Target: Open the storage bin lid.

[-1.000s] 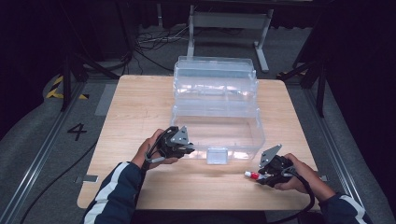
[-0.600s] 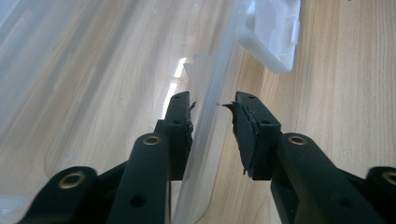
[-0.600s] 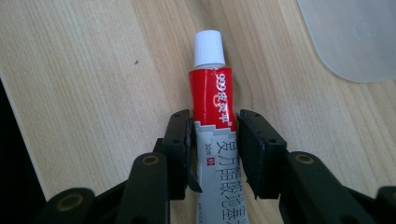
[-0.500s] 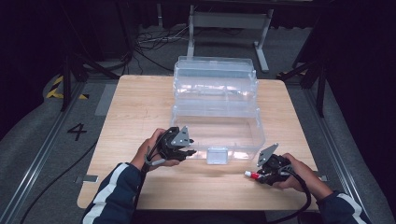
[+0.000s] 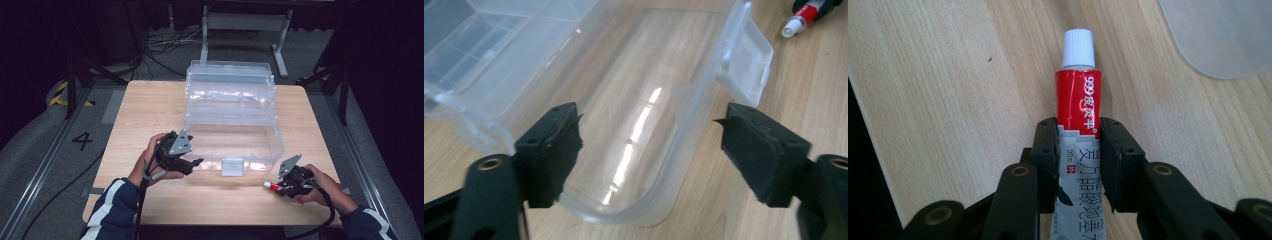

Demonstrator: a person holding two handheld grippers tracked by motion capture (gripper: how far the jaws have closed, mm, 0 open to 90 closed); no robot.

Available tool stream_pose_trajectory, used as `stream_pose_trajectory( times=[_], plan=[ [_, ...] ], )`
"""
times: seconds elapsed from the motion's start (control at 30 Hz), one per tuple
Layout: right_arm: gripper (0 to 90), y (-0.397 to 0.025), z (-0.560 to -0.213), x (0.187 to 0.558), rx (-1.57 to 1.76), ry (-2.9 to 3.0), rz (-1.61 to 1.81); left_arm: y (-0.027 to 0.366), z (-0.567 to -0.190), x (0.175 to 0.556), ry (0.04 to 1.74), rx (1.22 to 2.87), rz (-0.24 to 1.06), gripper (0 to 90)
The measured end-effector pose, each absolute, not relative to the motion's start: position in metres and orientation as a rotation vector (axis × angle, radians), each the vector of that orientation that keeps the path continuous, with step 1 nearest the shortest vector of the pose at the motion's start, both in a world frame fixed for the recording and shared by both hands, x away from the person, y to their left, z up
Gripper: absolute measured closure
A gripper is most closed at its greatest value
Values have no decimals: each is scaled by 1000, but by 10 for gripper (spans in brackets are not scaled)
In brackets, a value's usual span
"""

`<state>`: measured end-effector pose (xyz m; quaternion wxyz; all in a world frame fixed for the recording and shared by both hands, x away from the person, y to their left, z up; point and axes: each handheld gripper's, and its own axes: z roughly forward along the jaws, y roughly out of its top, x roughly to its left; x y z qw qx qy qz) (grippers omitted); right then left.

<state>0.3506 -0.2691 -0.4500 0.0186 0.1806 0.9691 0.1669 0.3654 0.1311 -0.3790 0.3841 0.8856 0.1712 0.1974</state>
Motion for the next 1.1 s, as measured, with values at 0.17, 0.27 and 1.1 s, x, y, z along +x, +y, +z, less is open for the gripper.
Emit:
stream_pose_trajectory(
  times=[0.17, 0.27, 1.1],
  plan=[
    [708, -278, -444, 350, 592, 2983, 551, 148, -380, 357, 477, 2242, 514, 198],
    [708, -284, -439, 349, 601, 2967, 571, 161, -388, 354, 505, 2254, 526, 195],
    [708, -320, -401, 345, 669, 2813, 682, 226, -479, 352, 693, 2370, 291, 191]
  ],
)
